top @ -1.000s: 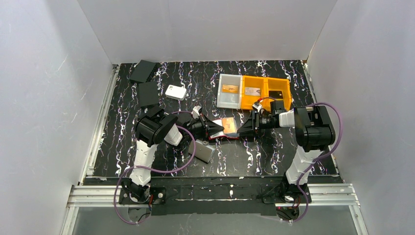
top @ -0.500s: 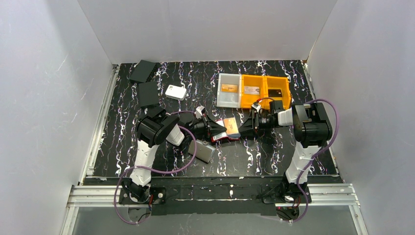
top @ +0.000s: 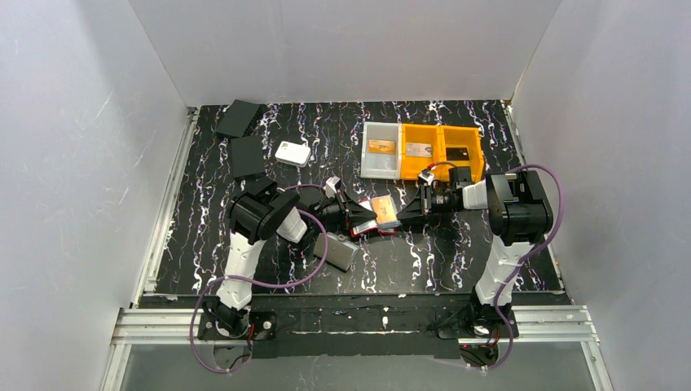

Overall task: Take the credit cards out of the card holder
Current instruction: Remove the credit card from the card holder.

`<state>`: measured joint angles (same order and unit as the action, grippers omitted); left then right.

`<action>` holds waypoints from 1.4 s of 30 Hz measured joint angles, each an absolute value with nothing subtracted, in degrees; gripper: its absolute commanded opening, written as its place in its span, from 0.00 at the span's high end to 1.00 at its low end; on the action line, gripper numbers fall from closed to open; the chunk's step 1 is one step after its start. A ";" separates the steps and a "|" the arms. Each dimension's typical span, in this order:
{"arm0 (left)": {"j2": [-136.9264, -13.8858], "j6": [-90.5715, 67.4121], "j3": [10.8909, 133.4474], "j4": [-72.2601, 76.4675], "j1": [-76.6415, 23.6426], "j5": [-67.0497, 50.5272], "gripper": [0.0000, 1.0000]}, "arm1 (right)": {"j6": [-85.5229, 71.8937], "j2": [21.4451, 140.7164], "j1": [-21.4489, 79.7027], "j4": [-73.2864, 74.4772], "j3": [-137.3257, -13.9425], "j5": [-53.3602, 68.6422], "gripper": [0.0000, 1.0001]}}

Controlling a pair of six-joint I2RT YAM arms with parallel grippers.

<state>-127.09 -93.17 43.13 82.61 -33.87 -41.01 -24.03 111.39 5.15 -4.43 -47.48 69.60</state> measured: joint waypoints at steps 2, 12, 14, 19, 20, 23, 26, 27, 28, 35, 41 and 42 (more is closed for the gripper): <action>-127.09 -93.12 43.09 82.67 -33.87 -40.95 1.00 | -24.08 111.39 5.04 -4.45 -47.48 69.73 0.99; -127.09 -92.60 42.46 83.15 -33.71 -40.51 1.00 | -20.60 111.39 3.16 -1.13 -47.81 68.99 0.99; -127.09 -92.42 42.30 83.24 -33.52 -40.53 1.00 | -19.29 111.39 2.72 0.62 -48.27 68.77 0.99; -127.09 -91.90 41.15 84.44 -33.08 -41.25 1.00 | -16.12 111.39 2.20 3.62 -48.95 67.22 0.99; -127.09 -91.83 40.91 84.71 -32.93 -41.34 1.00 | -15.77 111.39 1.93 3.97 -48.97 66.81 0.99; -127.09 -91.37 40.18 85.45 -32.49 -41.65 1.00 | -15.62 111.39 1.28 5.34 -48.97 65.63 0.99; -127.09 -91.24 39.68 86.04 -32.12 -42.11 1.00 | -15.42 111.39 1.08 6.11 -48.97 65.12 0.99; -127.09 -91.24 39.53 86.17 -31.99 -42.26 1.00 | -15.31 111.39 1.08 6.15 -48.97 65.06 0.99; -127.09 -91.24 39.38 86.37 -31.83 -42.46 1.00 | -15.20 111.39 1.08 6.17 -48.97 65.01 0.99; -126.63 -91.09 38.22 86.80 -31.05 -42.92 1.00 | -13.91 111.39 1.08 7.05 -49.08 64.55 0.99; -124.68 -90.85 35.81 85.95 -30.04 -42.92 1.00 | -10.26 111.37 1.08 10.68 -50.57 63.83 0.76; -124.60 -90.80 35.70 85.82 -29.95 -42.92 1.00 | -9.39 111.37 1.08 11.57 -50.85 63.77 0.65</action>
